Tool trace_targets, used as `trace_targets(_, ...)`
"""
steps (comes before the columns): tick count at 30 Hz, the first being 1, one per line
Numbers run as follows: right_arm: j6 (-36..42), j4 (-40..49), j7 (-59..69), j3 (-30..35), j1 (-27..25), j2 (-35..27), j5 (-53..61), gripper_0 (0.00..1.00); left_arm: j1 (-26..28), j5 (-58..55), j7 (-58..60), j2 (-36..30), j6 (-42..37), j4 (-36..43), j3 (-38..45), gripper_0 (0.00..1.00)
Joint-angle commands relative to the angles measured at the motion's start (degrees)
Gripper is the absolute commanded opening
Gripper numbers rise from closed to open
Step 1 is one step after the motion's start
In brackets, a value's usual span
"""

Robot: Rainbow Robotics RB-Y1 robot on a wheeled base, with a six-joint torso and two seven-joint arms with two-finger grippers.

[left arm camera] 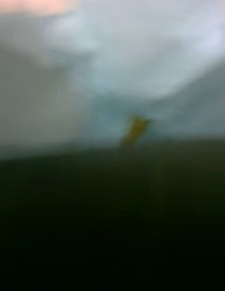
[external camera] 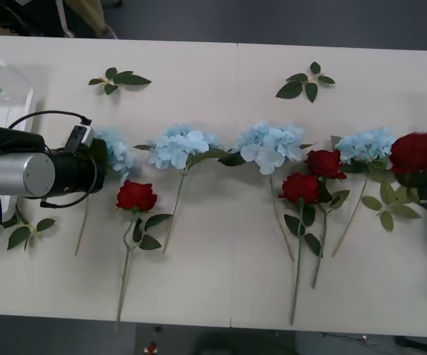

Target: Put the red flowers into the right box and the blue flowers into the left box

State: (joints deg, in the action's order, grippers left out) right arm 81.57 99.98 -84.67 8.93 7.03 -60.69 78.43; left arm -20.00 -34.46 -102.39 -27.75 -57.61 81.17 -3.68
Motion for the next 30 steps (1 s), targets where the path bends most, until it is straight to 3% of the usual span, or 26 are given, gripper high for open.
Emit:
trace_targets(1, 1.84, -6.2, 3.11, 7.06, 3.78, 1.89, -1.52, 0.0, -1.18, 0.54, 0.44, -0.9, 0.49, 1.01, 1.57, 0.0)
trace_targets(6, 0.17, -19.12, 0.82, 5.48, 10.1, 1.98, -10.4, 0.0, -1.09, 0.54, 0.35, -1.6, 0.22, 2.77, 2.54, 0.0)
trace_targets(9, -5.1, -25.89, -3.05, 2.76, 13.88, 1.72, -15.15, 0.0, -1.18, 0.62, 0.26, -2.83, -3.38, 6.11, 4.03, 0.0)
trace_targets(14, -15.56, -37.67, -5.24, -6.82, 21.44, 0.93, -20.68, 0.0, -1.27, 0.36, -0.18, -6.52, -18.5, 18.06, 9.22, 0.0)
trace_targets(20, -21.62, -46.02, -6.39, -15.96, 27.07, -1.18, -25.6, 0.0, -1.18, 0.62, -1.5, -12.68, -36.16, 30.54, 15.28, 0.0)
trace_targets(25, -24.53, -49.53, -6.83, -19.48, 28.12, -1.89, -28.68, 0.0, -1.18, 5.11, -10.73, -19.09, -40.03, 28.79, 18.71, 0.0)
trace_targets(30, -27.16, -53.05, -7.44, -20.01, 28.12, -1.89, -30.18, 0.0, -1.18, 13.02, -18.28, -21.82, -35.64, 21.67, 19.67, 0.0)
